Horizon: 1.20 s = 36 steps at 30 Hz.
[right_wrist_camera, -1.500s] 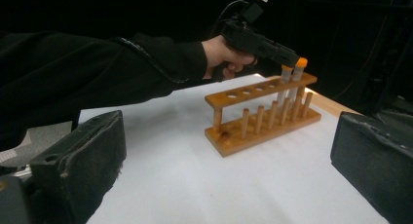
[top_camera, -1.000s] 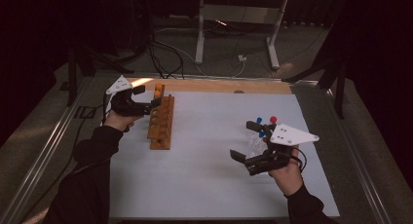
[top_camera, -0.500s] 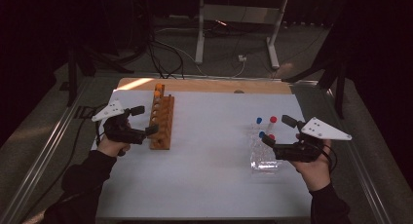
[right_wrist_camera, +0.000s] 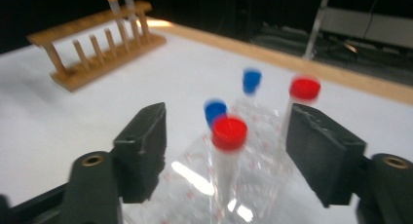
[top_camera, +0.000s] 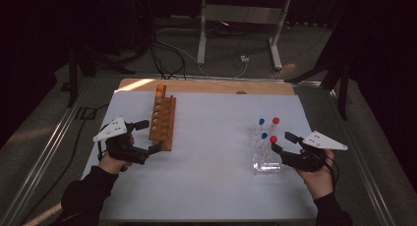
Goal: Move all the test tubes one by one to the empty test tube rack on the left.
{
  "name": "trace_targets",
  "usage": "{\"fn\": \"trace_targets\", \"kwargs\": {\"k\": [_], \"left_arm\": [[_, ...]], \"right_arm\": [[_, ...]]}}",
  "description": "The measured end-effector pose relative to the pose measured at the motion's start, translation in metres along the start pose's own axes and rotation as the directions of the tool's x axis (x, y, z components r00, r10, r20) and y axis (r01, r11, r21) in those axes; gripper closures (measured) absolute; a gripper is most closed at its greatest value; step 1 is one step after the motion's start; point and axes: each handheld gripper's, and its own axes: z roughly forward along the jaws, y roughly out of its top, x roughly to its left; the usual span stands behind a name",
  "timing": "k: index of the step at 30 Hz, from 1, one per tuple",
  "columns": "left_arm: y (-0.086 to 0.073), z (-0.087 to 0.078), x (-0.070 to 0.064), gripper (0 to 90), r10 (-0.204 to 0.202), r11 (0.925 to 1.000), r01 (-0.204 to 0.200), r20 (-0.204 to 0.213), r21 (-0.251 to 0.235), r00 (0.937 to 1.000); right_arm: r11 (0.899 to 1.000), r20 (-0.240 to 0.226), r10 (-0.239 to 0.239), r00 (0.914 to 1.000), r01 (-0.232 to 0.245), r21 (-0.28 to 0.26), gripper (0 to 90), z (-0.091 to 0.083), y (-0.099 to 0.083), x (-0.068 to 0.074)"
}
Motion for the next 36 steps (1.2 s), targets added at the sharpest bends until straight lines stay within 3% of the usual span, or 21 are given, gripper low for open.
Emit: {"fn": "trace_targets", "kwargs": {"k": [9,19,22,28,36], "left_arm": [[-0.005,-0.001,-0.002,1.0,0.005,1.0000,-0.005,0.001,0.004,1.0000],[-0.007,-0.002,-0.001,1.0,0.000,1.0000,0.000,0.003,0.003,1.0000],[-0.008,-0.001,-0.001,1.0,-0.005,1.0000,0.005,0.008,0.007,1.0000],[-0.006,-0.001,-0.002,1.0,-0.004,1.0000,0.004,0.016,0.002,0.9999],[0.000,-0.003,-0.004,1.1,0.004,1.0000,-0.004,0.013,-0.001,0.9999]], "right_arm": [[0.996,-0.028,0.032,0.9991,-0.029,0.087,51.6,0.020,-0.020,-0.005],[0.993,-0.016,0.001,0.9999,0.001,0.116,73.5,0.034,-0.022,-0.002],[0.994,-0.005,-0.007,1.0000,0.007,0.110,74.5,0.033,-0.020,-0.001],[0.997,0.001,-0.022,0.9997,0.022,0.069,74.9,0.021,-0.004,0.000],[0.997,0.019,-0.083,0.9963,0.083,0.005,75.1,0.001,0.039,0.002]]}}
